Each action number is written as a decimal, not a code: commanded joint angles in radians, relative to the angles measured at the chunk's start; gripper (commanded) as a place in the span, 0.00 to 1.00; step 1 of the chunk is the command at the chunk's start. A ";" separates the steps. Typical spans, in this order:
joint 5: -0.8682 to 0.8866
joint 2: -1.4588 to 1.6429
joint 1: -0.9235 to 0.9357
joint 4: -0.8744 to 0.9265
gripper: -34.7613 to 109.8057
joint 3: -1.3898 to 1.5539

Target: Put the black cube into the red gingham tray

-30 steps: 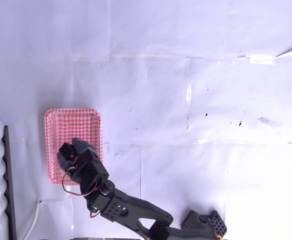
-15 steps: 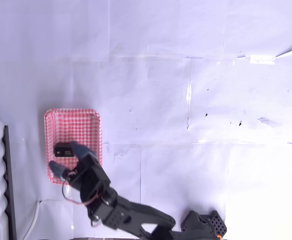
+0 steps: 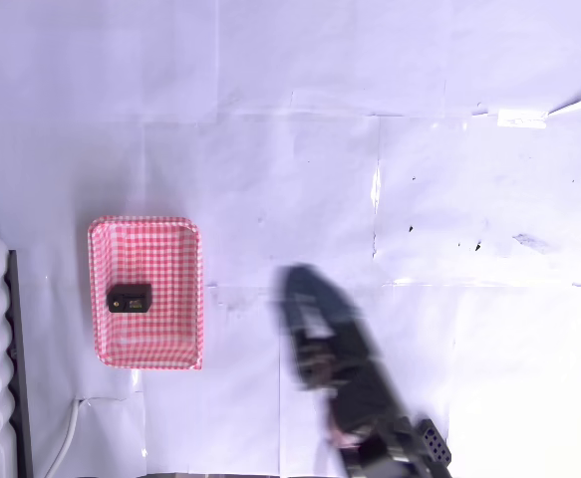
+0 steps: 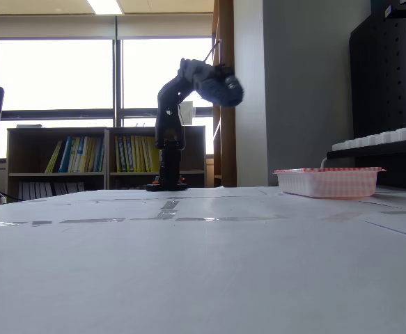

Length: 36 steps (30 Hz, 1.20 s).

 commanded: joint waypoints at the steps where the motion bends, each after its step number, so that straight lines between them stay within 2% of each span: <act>1: 0.123 -0.732 0.144 -0.029 0.24 -0.462; 4: 0.244 -0.813 0.250 -0.071 0.24 -0.715; 10: 0.302 -0.985 0.299 -0.014 0.24 -0.945; 23: 0.345 -1.095 0.299 0.563 0.24 -0.945; 36: 0.368 -1.180 0.310 0.604 0.24 -0.945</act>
